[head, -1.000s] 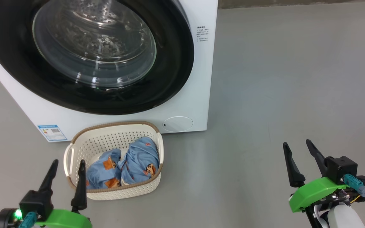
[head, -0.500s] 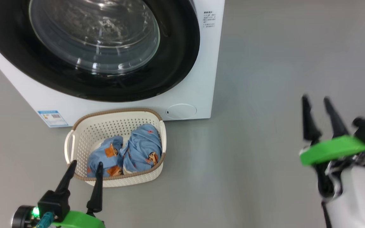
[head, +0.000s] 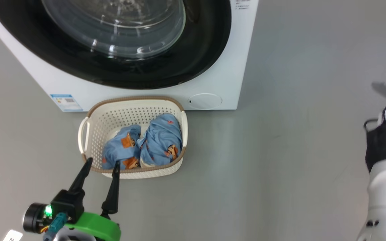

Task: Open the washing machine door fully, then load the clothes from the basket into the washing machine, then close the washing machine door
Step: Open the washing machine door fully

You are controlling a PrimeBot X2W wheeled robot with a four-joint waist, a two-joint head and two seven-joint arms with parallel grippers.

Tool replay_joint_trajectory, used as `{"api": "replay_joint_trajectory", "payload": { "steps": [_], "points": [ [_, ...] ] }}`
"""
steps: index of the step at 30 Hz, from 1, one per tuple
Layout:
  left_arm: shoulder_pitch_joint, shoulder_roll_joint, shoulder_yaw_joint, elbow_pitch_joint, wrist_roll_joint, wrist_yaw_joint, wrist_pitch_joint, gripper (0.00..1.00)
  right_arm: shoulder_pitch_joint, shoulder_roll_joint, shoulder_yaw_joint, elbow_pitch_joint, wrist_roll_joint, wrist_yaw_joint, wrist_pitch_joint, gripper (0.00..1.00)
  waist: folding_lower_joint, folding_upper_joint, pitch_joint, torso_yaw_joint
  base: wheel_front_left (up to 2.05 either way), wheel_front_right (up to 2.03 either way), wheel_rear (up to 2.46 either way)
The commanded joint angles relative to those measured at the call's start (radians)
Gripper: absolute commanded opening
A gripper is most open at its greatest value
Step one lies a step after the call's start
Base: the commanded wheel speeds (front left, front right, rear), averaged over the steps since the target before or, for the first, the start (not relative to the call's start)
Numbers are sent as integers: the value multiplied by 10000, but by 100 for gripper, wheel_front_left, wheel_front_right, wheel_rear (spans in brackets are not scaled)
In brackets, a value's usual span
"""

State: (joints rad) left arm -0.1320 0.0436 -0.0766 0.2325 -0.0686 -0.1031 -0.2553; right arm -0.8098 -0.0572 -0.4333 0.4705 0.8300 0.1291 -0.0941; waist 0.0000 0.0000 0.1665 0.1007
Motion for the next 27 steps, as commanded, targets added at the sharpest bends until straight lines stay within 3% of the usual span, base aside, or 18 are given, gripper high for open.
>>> {"api": "replay_joint_trajectory", "payload": {
  "steps": [1, 6, 10, 27],
  "points": [
    [-393, 99, 242, -209, -64, -48, -65, 100, -706, 68, -55, 22, 382, 16, 120, 0, 0, 0, 234, 220, 0, 0, 0],
    [-635, 85, 75, -197, -114, -32, -65, 100, -1988, 69, -1118, 1290, 1985, 16, 476, 0, 0, 0, 549, 508, 0, 0, 0],
    [-873, 77, -60, -237, -173, -26, -65, 100, -2848, 69, -1765, 2288, 2482, 16, 922, 0, 0, 0, 805, 720, 0, 0, 0],
    [-1346, 68, -713, -225, -610, 333, -65, 100, -5551, -426, -1875, 4824, 928, 16, 3787, 0, 0, 0, 1547, 1186, 0, 0, 0]
  ]
}}
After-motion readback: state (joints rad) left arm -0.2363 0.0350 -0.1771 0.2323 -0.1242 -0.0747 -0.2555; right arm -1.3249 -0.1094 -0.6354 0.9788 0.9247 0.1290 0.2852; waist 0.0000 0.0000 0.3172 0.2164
